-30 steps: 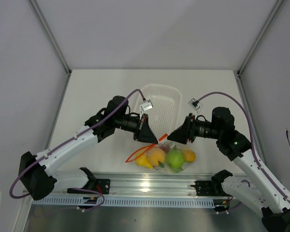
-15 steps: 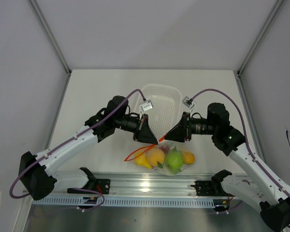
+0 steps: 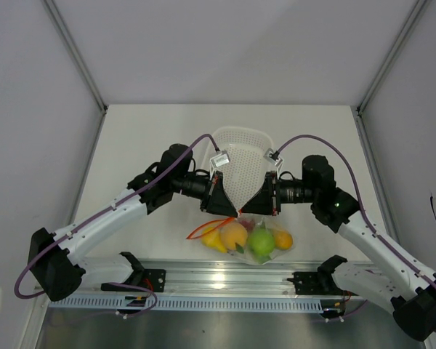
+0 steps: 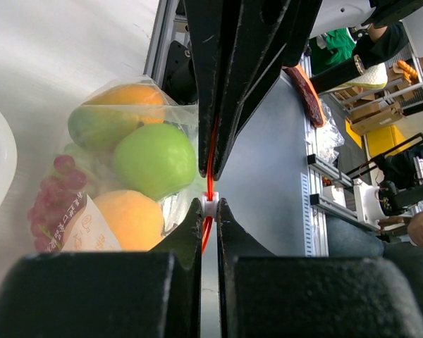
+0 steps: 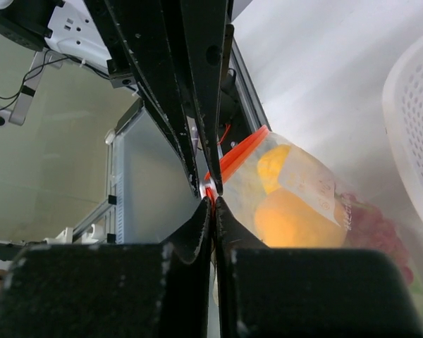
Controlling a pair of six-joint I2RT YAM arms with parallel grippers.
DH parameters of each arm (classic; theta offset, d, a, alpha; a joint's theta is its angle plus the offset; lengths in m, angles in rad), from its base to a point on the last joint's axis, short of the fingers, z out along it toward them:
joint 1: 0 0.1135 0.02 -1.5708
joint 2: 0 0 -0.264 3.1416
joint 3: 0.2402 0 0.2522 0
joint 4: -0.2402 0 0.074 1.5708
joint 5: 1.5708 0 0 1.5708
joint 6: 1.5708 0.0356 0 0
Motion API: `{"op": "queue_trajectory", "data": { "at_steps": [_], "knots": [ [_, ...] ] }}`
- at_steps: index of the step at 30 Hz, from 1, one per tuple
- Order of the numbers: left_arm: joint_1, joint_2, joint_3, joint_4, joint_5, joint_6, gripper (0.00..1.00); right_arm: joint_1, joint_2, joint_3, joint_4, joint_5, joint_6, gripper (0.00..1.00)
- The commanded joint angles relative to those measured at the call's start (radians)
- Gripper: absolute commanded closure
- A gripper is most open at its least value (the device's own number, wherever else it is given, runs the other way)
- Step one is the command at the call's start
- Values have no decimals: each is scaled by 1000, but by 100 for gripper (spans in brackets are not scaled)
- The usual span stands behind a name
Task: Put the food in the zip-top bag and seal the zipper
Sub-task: Zip the zipper food storage bag at the center of the board.
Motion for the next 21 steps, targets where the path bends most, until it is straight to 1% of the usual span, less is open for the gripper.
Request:
{"op": "queue_trajectory", "data": {
  "at_steps": [1, 4, 7, 8, 11, 15, 19, 21],
  "knots": [
    [8, -4, 27, 44, 41, -7, 99, 12, 14, 9, 40, 16, -8, 100],
    [8, -4, 27, 39, 39, -5, 99, 29, 18, 21, 11, 57, -21, 100],
    [10, -5, 24, 28, 36, -2, 99, 39, 7, 52, -76, 192, -65, 100],
    [10, -8, 25, 24, 34, 0, 100, 39, 3, 59, -127, 260, -77, 100],
    [10, -16, 25, -4, 28, 6, 99, 32, -15, 90, -196, 377, -105, 100],
    [8, -28, 22, -31, 16, 18, 100, 13, -43, 115, -247, 485, -113, 100],
    [10, -45, 16, -53, 8, 26, 99, -46, -74, 118, -279, 525, -105, 100],
    [8, -57, 16, -64, 1, 29, 99, -100, -98, 115, -296, 523, -102, 100]
  ]
}}
